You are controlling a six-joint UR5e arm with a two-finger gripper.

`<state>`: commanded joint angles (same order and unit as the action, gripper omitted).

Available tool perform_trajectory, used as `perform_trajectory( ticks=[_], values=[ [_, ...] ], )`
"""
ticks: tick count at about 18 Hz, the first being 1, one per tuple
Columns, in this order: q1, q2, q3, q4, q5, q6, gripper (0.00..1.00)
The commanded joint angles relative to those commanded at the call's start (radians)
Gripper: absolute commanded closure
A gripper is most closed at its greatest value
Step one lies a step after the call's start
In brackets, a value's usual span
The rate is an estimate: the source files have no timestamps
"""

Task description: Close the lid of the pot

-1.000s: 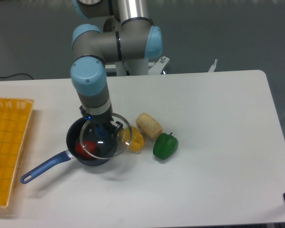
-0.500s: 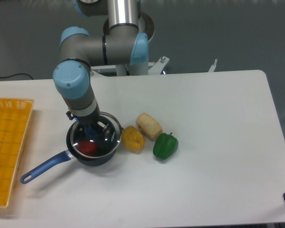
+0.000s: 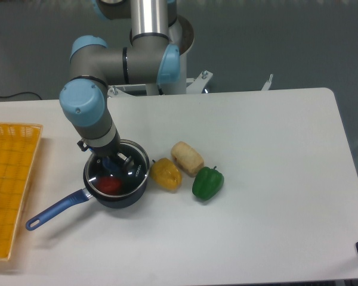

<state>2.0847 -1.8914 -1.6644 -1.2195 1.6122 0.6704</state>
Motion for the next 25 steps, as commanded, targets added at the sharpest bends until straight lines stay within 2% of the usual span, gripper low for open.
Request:
perform_trajectory(
  ticks=[25],
  values=[
    [-0.011, -0.023, 0.009, 0.006, 0.000, -0.018, 0.52]
  ],
)
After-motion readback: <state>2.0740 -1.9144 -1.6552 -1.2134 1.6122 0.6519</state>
